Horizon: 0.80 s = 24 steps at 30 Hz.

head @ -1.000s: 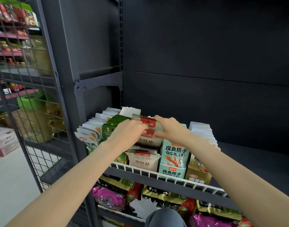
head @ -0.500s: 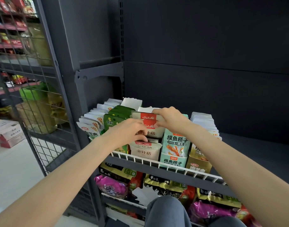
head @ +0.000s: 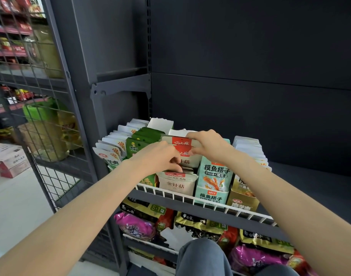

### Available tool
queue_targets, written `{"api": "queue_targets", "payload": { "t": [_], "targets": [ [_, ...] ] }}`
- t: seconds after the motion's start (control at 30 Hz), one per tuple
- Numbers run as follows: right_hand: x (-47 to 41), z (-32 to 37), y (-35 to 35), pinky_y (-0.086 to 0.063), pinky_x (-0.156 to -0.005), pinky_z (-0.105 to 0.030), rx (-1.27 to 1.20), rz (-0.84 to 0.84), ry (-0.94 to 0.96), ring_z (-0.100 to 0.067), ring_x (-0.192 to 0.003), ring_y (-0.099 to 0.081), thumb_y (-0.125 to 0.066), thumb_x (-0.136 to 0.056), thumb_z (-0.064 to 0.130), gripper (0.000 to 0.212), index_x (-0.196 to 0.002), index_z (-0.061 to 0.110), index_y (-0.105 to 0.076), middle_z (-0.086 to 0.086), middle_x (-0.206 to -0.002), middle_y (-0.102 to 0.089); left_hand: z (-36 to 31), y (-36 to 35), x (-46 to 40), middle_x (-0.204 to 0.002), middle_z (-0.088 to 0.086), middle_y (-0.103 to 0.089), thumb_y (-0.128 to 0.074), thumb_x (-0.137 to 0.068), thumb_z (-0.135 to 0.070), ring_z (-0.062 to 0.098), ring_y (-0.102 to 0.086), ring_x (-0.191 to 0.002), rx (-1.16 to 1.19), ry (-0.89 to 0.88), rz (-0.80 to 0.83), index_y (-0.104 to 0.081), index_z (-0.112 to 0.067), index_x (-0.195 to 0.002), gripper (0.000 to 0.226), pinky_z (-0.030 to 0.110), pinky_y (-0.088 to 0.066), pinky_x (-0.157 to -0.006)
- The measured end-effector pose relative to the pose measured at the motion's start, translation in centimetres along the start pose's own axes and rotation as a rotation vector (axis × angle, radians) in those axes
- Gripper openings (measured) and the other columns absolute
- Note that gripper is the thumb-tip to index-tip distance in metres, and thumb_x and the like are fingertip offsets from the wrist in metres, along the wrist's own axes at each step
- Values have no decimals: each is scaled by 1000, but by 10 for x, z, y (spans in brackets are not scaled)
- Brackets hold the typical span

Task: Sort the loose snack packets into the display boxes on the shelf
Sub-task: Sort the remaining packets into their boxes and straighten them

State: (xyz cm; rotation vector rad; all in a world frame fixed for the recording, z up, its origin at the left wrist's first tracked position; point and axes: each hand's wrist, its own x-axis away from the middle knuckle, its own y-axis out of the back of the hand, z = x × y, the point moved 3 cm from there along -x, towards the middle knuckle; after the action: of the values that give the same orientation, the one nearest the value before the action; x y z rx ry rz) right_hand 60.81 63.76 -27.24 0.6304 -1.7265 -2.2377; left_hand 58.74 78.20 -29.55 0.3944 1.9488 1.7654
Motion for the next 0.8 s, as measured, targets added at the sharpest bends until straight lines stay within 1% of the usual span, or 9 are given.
{"api": "queue_targets", "payload": {
  "t": [0.07,0.2,0.33,0.43,0.5,0.63,0.7,0.73,0.8],
  "targets": [
    [0,0,0,-44,-84,-35,0,3,0,-24,-101,-56,-62,-89,27,46,-133,25,-49,-5,-116,-63,-3,0,0,-92,-4,-70,-62,-87,-38,10,-65,-84,-30,-8,6,-71,-19,-98,23,30,-54,-77],
    [1,0,0,-43,-83,-34,11,0,-7,-22,-93,-54,-62,-89,26,45,-132,26,-50,-6,-111,-64,-12,1,-2,-77,-3,-62,-55,-90,-21,13,-59,-69,-114,-44,28,-68,-15,-86,14,24,-48,-59],
    [1,-3,-2,-42,-76,-30,-16,1,-18,-21,-90,-53,-61,-89,25,42,-130,23,-52,-3,-100,-62,-11,7,-4,-91,-2,-65,-61,-89,-24,13,-61,-81,-110,-38,52,-70,-17,-98,14,25,-50,-69],
    [1,-4,-4,-45,-79,-31,-38,-2,-15,-24,-97,-56,-61,-89,26,42,-130,20,-53,-3,-102,-62,-15,7,-4,-84,0,-58,-55,-92,-16,17,-55,-71,-233,-55,64,-62,-13,-84,11,25,-40,-59],
    [0,-5,-5,-48,-77,-31,-52,6,-28,-21,-89,-57,-61,-89,26,38,-126,18,-56,-6,-104,-65,-16,6,-3,-86,2,-61,-50,-93,-9,18,-60,-73,-296,-44,9,-63,-10,-89,13,27,-44,-59],
    [-1,-7,6,-39,-58,-22,-138,16,-52,-12,-65,-52,-58,-92,23,25,-114,11,-63,1,-81,-60,-12,4,2,-103,1,-63,-51,-86,6,21,-64,-87,-309,-39,-142,-58,-14,-112,34,32,-52,-70],
    [-3,-7,17,-40,-75,-18,-173,-3,-48,-18,-98,-60,-55,-94,21,35,-128,10,-56,-5,-112,-65,-12,11,2,-113,1,-61,-52,-85,5,20,-58,-102,-252,-44,-249,-55,-14,-121,41,33,-50,-84],
    [-6,-7,21,-37,-85,-19,-174,-21,-57,-21,-116,-54,-53,-95,21,41,-134,10,-50,-7,-129,-58,-10,16,1,-117,1,-59,-53,-86,3,18,-54,-109,-221,-41,-299,-53,-14,-123,41,32,-48,-88],
    [-13,-8,23,-36,-93,-25,-161,-13,-72,-26,-127,-47,-48,-97,19,42,-138,11,-44,-9,-139,-49,-4,25,-6,-119,0,-57,-53,-88,0,15,-48,-115,-191,-33,-344,-53,-15,-124,39,30,-47,-90]
  ]
}}
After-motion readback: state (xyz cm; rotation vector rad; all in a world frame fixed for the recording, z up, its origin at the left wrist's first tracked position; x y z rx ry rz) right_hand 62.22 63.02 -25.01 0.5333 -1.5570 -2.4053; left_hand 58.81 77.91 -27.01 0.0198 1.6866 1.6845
